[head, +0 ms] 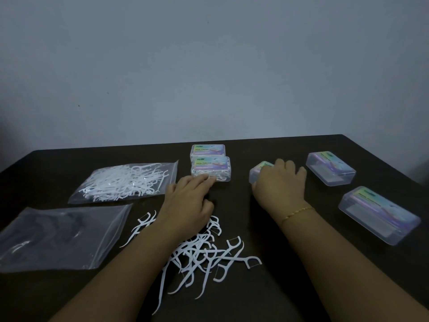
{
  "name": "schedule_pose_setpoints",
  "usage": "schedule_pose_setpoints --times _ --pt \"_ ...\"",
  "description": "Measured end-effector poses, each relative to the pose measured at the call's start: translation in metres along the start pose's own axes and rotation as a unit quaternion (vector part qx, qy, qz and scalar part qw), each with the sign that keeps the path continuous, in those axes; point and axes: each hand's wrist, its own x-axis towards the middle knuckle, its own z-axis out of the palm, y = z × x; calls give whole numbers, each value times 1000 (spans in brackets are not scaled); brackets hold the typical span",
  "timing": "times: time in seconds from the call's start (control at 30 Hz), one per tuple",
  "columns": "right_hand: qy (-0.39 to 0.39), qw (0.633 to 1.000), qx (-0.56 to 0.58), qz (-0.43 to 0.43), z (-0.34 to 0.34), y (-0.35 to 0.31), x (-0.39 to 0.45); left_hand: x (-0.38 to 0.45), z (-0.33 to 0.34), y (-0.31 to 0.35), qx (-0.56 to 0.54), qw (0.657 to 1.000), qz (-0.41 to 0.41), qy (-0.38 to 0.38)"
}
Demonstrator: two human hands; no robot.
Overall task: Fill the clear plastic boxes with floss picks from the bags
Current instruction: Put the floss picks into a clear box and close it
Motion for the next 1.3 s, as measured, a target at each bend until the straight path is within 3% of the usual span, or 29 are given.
schedule_pose_setpoints --times 0.1,0.27,0.4,0.87,1.03,1.17,1.3 --pt "-38 998 0 -44 -14 -6 -14 -1 0 0 -6 1000 -1 5" --pt "32 977 13 -209 -7 -28 -43 -3 1 0 -46 999 -3 27" --pt "43 951 31 -303 12 -36 -37 -2 2 -3 -58 998 -12 20" --pt "132 926 27 -351 16 -32 -27 4 11 -11 -93 995 -40 11" --pt "120 927 41 -354 12 -27 -24 5 10 -12 -94 995 -41 5" --pt "77 929 157 -327 4 -17 -17 4 8 -13 -88 995 -37 13" --pt "208 917 233 -247 8 -12 -8 3 6 -12 -81 996 -40 17"
